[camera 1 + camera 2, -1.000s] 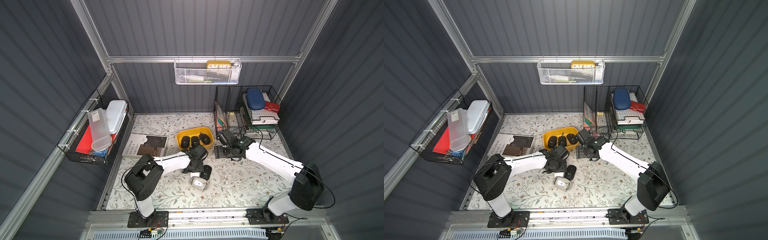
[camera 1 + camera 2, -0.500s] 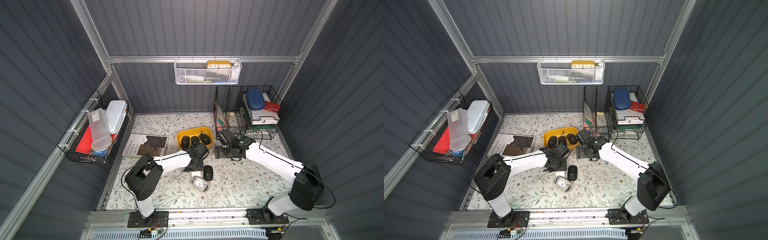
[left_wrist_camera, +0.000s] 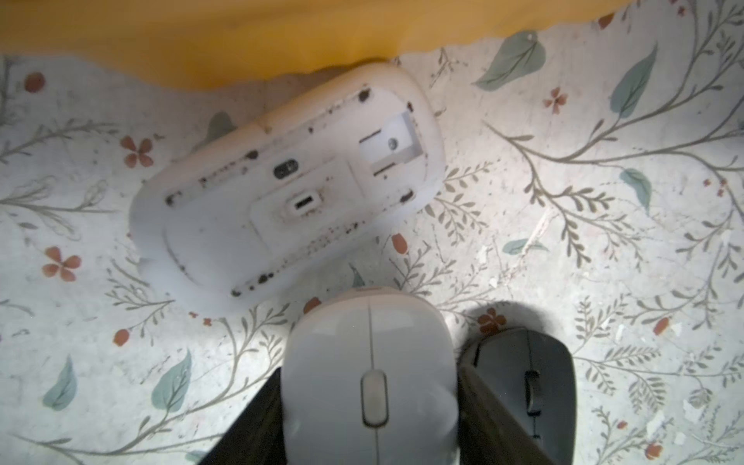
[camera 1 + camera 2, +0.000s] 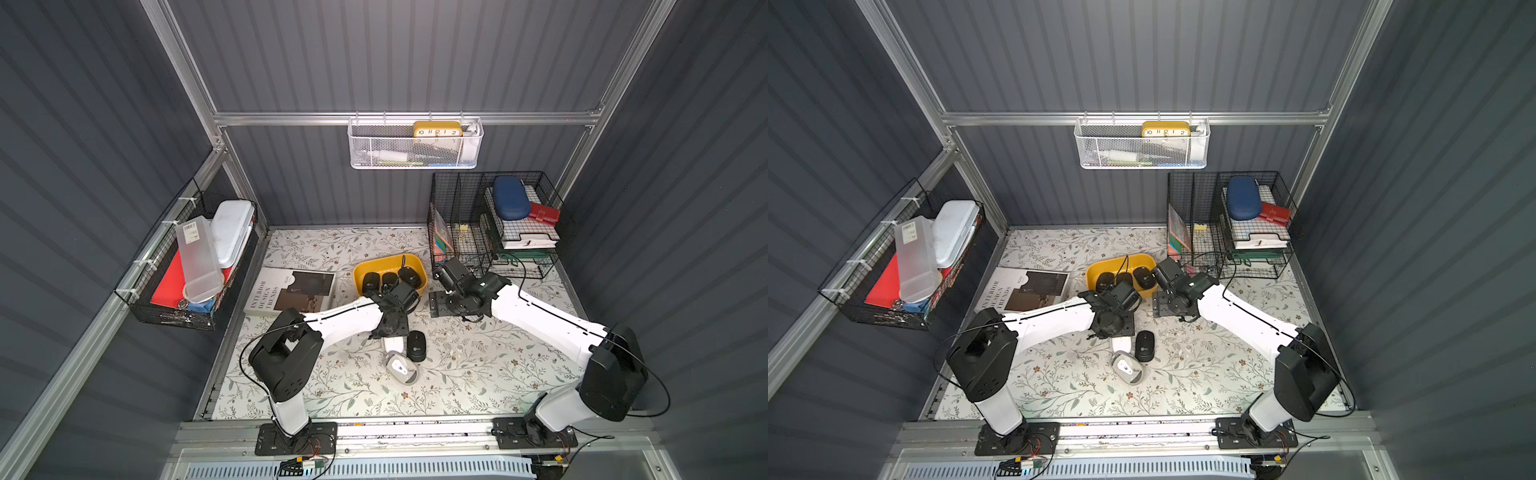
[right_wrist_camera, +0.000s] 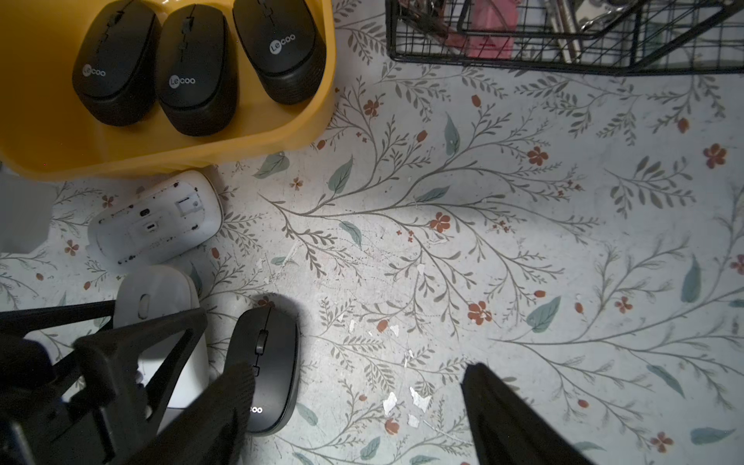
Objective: Put the mouse in the storage box
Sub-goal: Pick up the mouse from the center of the board, then place the mouse in the storage box.
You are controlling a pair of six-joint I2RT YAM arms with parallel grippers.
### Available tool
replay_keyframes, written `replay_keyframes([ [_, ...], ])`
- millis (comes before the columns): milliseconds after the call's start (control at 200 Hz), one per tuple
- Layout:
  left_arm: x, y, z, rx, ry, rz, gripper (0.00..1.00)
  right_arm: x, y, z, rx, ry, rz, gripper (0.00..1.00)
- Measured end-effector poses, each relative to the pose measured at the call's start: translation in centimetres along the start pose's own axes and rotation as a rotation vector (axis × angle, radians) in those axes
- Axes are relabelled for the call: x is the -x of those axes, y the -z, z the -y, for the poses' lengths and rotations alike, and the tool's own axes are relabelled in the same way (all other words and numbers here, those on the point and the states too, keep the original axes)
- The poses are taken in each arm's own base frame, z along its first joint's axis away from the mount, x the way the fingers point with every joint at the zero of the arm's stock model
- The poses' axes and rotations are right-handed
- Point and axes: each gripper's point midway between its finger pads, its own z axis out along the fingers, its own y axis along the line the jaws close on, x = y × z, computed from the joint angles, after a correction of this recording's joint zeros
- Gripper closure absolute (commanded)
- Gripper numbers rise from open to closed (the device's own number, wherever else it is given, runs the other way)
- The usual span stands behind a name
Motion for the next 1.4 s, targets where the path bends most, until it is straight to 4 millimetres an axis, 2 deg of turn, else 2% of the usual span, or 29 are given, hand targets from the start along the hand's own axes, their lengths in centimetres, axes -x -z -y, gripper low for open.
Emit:
replay_keyframes([
  [205, 2.9, 1.5, 0.9, -0.031, 0.024, 0.057, 0.50, 0.0, 0.0, 0.0, 0.000, -0.002, 0.000, 0.14],
  [450, 6.0, 2.6, 0.7, -0.036, 0.037, 0.104, 0.50, 0.0, 0.0, 0.0, -0.001, -0.002, -0.001, 0.14],
  [525, 7.6, 3.1, 0.8, -0.039, 0.040, 0.125, 0.50, -0.1, -0.1, 0.1, -0.004, -0.002, -0.002, 0.14],
  [660, 11.8, 4.2, 1.0, -0.055, 0.050, 0.186, 0.50, -0.5, 0.0, 0.5, -0.008, -0.002, -0.002, 0.14],
  [765, 14.4, 4.4, 0.5, -0.054, 0.054, 0.219, 0.51, -0.6, 0.2, 0.7, -0.012, -0.005, 0.004, 0.14],
  [951, 18.1, 3.0, -0.5, -0.035, 0.053, 0.238, 0.52, -0.7, 0.5, 1.2, -0.019, -0.008, 0.014, 0.14],
  [1096, 20.1, 1.5, 0.1, -0.039, 0.034, 0.237, 0.52, -1.1, 0.4, 1.7, -0.025, -0.011, 0.010, 0.14],
  [1261, 21.5, 0.0, 1.4, -0.055, 0.008, 0.233, 0.53, -1.5, 0.2, 2.1, -0.035, -0.015, 0.004, 0.14],
  [1401, 21.5, -1.1, 1.9, -0.062, -0.009, 0.211, 0.53, -1.8, 0.0, 2.4, -0.039, -0.019, 0.001, 0.14],
])
